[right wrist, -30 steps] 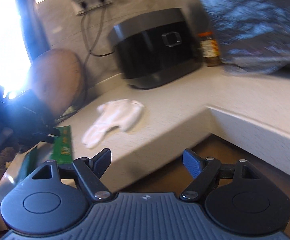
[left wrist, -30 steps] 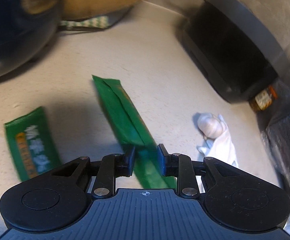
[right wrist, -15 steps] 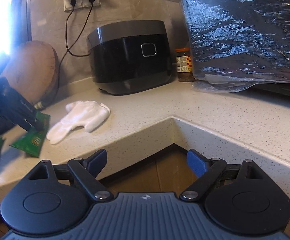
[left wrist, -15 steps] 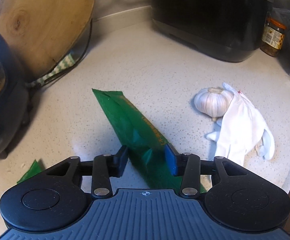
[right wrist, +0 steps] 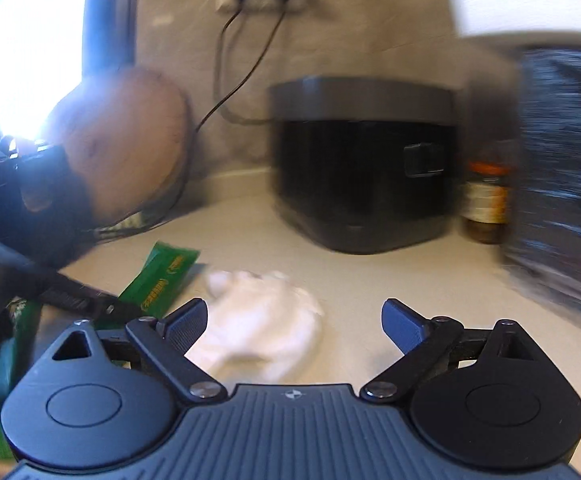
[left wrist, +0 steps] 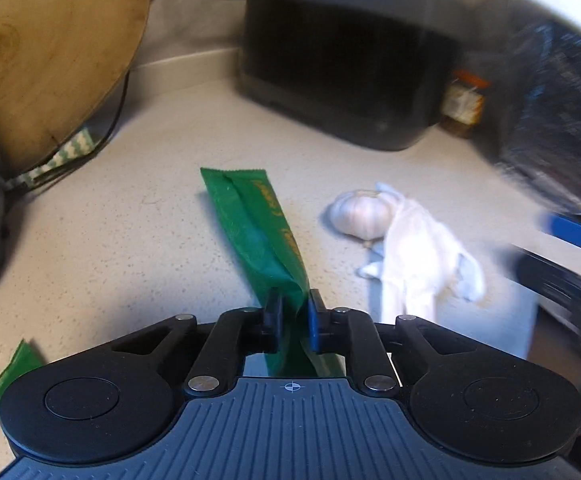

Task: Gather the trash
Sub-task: 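Grasp the garlic bulb with the right gripper while the left holds the packet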

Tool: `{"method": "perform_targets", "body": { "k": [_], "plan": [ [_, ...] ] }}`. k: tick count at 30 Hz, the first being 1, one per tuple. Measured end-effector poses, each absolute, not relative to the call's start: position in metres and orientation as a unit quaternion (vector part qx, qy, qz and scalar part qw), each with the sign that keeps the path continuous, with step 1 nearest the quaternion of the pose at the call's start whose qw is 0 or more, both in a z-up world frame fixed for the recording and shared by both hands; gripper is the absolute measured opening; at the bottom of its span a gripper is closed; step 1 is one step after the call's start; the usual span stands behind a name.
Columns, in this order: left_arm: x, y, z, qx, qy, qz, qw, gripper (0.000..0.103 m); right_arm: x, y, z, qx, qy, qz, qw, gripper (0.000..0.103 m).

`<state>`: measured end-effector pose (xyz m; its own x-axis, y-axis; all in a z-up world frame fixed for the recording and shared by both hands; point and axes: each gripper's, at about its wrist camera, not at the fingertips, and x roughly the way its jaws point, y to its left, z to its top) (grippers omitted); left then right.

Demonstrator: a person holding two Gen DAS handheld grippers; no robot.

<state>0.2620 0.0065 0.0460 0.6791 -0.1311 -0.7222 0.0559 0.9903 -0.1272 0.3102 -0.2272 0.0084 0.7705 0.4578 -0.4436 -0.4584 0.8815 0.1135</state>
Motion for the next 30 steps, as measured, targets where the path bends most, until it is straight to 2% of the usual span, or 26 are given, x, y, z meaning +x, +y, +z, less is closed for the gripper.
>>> {"method": "perform_targets", "body": {
  "k": [5, 10, 13, 15, 17, 19, 21, 24, 30],
  "plan": [
    [0.227, 0.037, 0.052, -0.093, 0.377, -0.085, 0.918, 0.013, 0.370, -0.163, 0.001, 0.004, 0.310, 0.249, 0.918, 0.095],
    [0.199, 0.070, 0.068, -0.140, 0.330, -0.107, 0.927, 0.013, 0.395, -0.114, -0.010, -0.084, 0.318, 0.222, 0.918, 0.094],
    [0.188, 0.089, 0.077, -0.160, 0.304, -0.116, 0.932, 0.013, 0.397, -0.096, -0.015, -0.131, 0.321, 0.222, 0.912, 0.082],
    [0.182, 0.100, 0.078, -0.168, 0.296, -0.121, 0.932, 0.013, 0.393, -0.085, -0.016, -0.162, 0.325, 0.226, 0.904, 0.067],
    [0.180, 0.108, 0.076, -0.176, 0.295, -0.124, 0.931, 0.013, 0.390, -0.077, -0.015, -0.191, 0.329, 0.214, 0.900, 0.056],
    [0.180, 0.114, 0.073, -0.187, 0.297, -0.126, 0.928, 0.013, 0.390, -0.076, -0.011, -0.188, 0.336, 0.210, 0.899, 0.048],
    [0.180, 0.119, 0.071, -0.194, 0.298, -0.129, 0.926, 0.013, 0.389, -0.076, 0.000, -0.172, 0.332, 0.204, 0.905, 0.032],
    [0.179, 0.125, 0.070, -0.202, 0.294, -0.131, 0.925, 0.013, 0.389, -0.081, 0.019, -0.131, 0.337, 0.219, 0.906, 0.031],
    [0.170, 0.132, 0.071, -0.207, 0.288, -0.121, 0.927, 0.013, 0.374, -0.076, 0.028, -0.129, 0.334, 0.249, 0.900, 0.030]
  ]
}}
